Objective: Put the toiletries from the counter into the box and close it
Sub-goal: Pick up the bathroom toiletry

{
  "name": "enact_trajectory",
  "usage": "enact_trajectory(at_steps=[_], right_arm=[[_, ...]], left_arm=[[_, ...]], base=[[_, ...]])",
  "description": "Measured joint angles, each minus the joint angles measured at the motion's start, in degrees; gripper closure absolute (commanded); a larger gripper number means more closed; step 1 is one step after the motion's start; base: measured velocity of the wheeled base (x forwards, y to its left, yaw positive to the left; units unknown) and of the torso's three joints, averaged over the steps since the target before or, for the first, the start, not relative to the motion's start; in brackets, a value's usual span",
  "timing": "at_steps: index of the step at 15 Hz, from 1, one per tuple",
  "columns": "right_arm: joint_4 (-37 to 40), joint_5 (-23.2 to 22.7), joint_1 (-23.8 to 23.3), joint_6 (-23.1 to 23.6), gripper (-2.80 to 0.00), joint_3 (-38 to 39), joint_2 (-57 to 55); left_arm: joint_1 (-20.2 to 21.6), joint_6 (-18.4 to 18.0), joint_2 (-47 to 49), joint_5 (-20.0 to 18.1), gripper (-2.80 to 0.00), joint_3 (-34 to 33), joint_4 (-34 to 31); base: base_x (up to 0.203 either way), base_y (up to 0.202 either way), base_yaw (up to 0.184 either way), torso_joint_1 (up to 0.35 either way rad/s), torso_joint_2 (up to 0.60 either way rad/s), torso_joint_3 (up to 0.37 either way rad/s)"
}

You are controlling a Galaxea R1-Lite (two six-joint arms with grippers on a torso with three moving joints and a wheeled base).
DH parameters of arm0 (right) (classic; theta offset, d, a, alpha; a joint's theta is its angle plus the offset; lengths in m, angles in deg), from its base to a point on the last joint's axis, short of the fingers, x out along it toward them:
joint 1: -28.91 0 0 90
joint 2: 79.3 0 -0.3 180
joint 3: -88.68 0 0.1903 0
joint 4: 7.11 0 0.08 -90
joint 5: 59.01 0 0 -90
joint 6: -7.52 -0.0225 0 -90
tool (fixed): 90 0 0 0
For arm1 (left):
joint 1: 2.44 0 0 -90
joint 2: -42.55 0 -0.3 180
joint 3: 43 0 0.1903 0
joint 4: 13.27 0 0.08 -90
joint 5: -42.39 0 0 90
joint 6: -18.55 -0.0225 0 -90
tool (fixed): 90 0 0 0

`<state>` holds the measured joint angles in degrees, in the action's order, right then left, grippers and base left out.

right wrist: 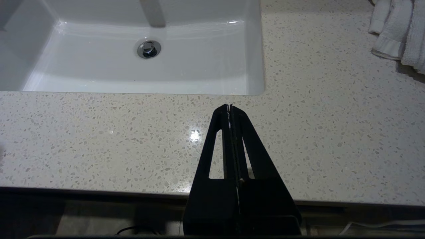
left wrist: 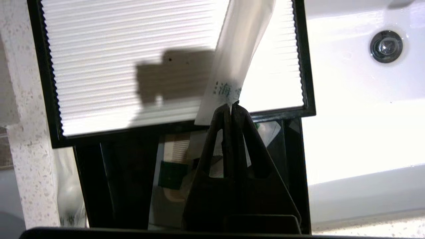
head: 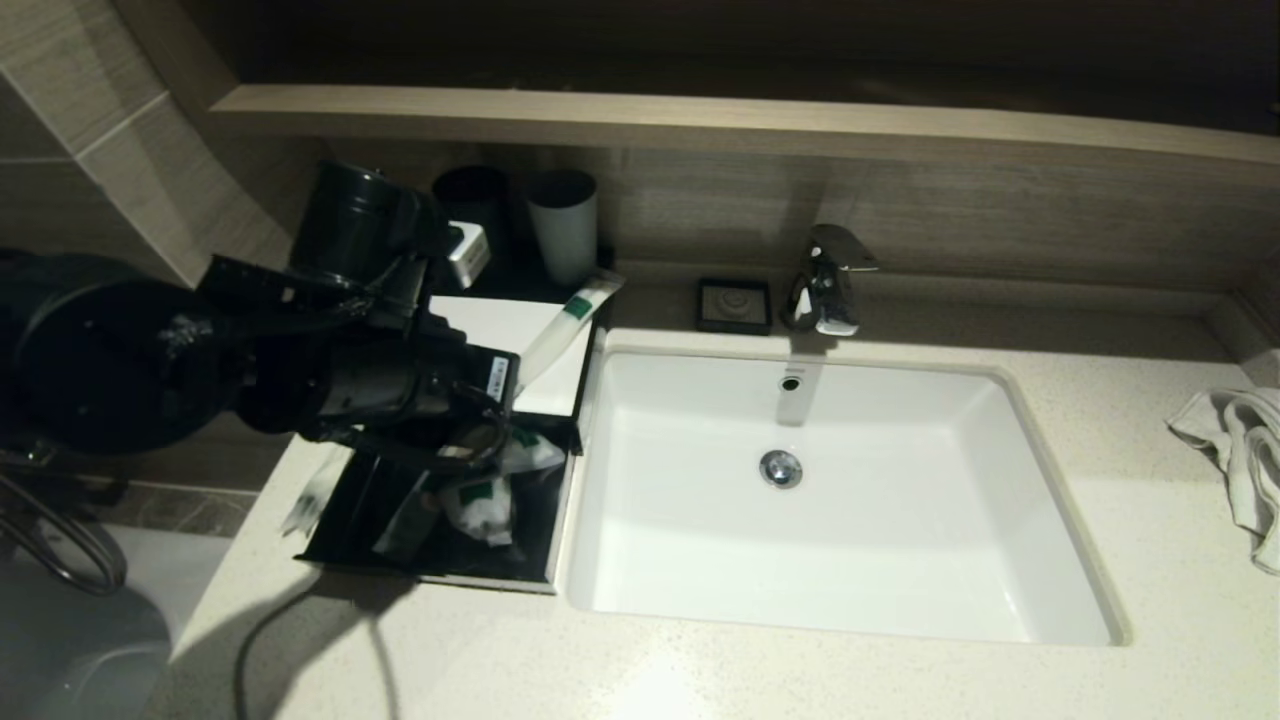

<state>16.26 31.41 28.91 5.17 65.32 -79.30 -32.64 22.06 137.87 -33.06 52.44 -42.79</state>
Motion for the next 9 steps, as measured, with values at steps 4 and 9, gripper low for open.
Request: enact_trajectory(at_steps=[4, 9], right_arm=[[0.0, 0.03, 0.0, -0.01, 0.0, 0.0, 0.0], [0.0, 0.02, 0.0, 0.01, 0.0, 0.0, 0.0]], left_arm=[[0.97, -1.52, 0.89, -1.82, 0.0, 0.1, 2.69], [1.7, -2.88, 1.25, -3.44, 0.0, 0.23, 4.67]], base=[[0.0, 0.0, 0.0, 0.0, 0.0, 0.0], [0.0, 0.0, 0.0, 0.0, 0.0, 0.0]])
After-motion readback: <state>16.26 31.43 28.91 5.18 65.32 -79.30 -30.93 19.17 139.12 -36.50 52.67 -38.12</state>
